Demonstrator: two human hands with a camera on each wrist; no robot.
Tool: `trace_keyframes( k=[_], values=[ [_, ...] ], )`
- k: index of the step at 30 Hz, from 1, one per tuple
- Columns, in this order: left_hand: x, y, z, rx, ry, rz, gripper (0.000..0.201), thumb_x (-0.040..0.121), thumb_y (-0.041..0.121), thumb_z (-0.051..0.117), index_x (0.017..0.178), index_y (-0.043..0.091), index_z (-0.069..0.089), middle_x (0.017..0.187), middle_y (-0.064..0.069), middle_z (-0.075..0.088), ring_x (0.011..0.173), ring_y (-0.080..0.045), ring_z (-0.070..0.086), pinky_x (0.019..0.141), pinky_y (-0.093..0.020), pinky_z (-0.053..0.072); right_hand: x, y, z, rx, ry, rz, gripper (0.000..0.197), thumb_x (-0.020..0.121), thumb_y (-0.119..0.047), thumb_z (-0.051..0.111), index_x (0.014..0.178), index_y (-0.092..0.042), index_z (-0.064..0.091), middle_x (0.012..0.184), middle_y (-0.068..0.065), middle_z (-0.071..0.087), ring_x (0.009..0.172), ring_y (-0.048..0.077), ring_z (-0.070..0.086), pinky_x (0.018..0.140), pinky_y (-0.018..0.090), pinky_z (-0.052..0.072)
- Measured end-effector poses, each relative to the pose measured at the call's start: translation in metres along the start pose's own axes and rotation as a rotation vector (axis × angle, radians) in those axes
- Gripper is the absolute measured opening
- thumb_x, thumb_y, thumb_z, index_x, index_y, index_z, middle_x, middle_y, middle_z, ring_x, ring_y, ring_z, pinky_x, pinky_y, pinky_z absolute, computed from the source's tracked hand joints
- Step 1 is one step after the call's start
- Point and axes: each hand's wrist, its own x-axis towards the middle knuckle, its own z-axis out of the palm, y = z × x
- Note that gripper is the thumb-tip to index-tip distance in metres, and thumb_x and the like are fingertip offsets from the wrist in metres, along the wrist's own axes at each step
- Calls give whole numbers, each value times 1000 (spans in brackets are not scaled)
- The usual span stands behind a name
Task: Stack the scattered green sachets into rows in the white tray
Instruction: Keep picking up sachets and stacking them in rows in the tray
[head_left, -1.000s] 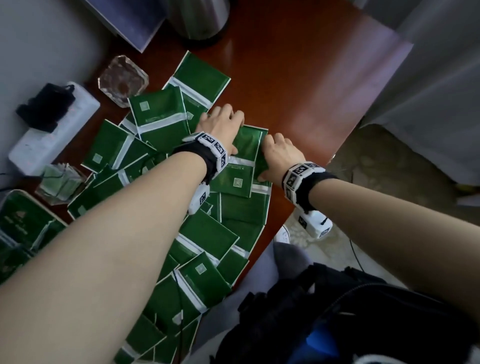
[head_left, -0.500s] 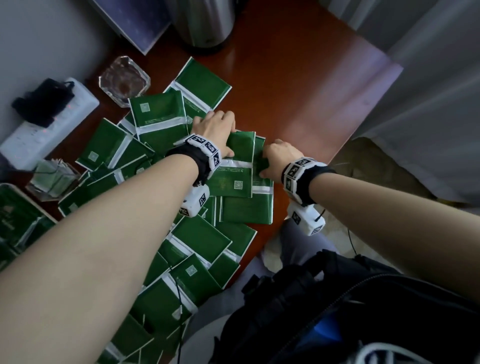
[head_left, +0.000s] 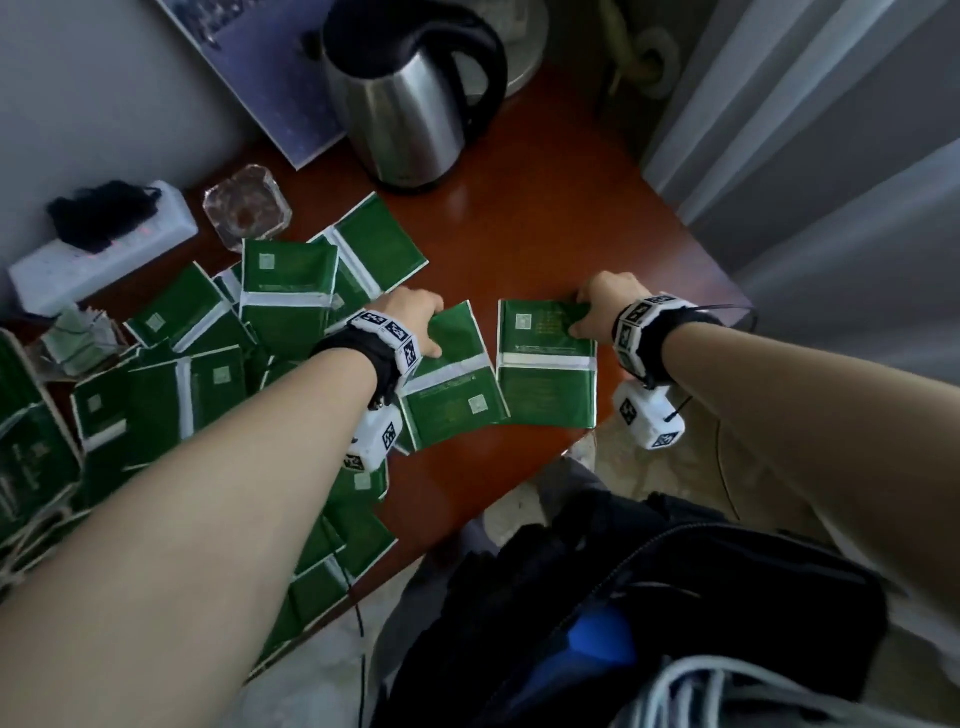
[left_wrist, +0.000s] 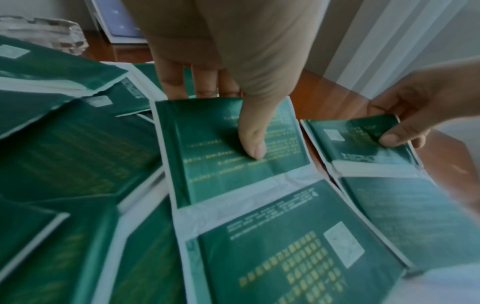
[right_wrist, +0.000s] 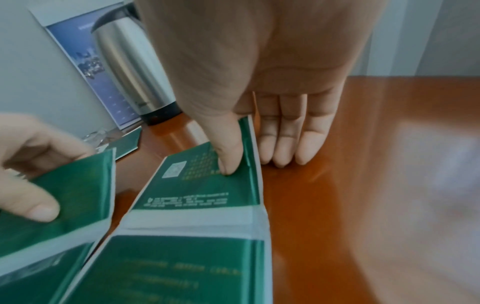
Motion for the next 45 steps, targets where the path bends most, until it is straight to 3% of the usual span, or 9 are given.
trace_keyframes(
  k=[13,17,19,23,28,34,38,42,45],
  values=[
    [-5,75,-32,-126,168,-94,19,80,29,73,89,30,56,101,2,59,86,-22,57,68,-33,46,17,61,-78,-227,157,-354,22,78,-18,69,91,-24,52,101,0,52,88,22,54,65,31,41],
    [-23,97,18,-151,253,9,69,71,61,75,125,28,49,136,0,44,126,-25,44,99,-42,41,3,66,-47,-460,91,-542,70,74,-44,76,132,-21,42,137,5,42,124,27,44,97,43,44],
    [-30,107,53,-149,206,29,107,70,77,64,152,23,22,162,-3,10,149,-24,14,118,-50,21,2,72,-20,-546,45,-591,105,75,-63,69,155,-20,16,163,6,12,148,29,17,119,51,22],
    [-49,128,117,-117,231,-4,126,68,93,38,155,19,-17,160,-2,-30,150,-23,-19,120,-56,4,-7,91,33,-619,48,-659,119,78,-78,51,156,-17,-16,163,4,-21,151,27,-12,122,53,-1],
    [-68,153,151,-110,393,-34,127,67,88,48,157,18,-8,164,-4,-17,152,-24,-7,120,-55,9,-27,111,78,-553,214,-723,118,76,-79,47,157,-13,-8,165,6,-13,152,29,-7,121,54,-3],
    [-88,173,182,-56,531,-98,92,82,24,72,155,26,16,163,0,14,145,-23,24,108,-46,31,-52,116,105,-618,296,-684,94,90,-32,55,157,-13,-8,165,7,-10,152,31,-2,121,54,4],
    [-102,173,179,-89,574,-57,71,82,4,64,144,29,42,150,5,40,125,-23,46,93,-41,37,-77,109,107,-595,306,-668,75,88,-19,55,155,-13,22,161,8,23,143,35,28,113,53,25],
    [-147,155,151,-149,449,-64,38,93,8,54,127,27,56,117,1,62,103,-28,61,76,-39,47,-121,82,91,-588,256,-617,42,91,-14,56,131,-17,47,122,7,61,109,32,56,86,41,44],
    [-191,133,114,-129,345,-150,27,97,22,57,123,22,57,110,-9,66,97,-36,65,70,-40,51,-161,50,63,-538,187,-531,31,90,-5,53,118,-18,51,97,7,62,85,32,61,70,40,53]
  ],
)
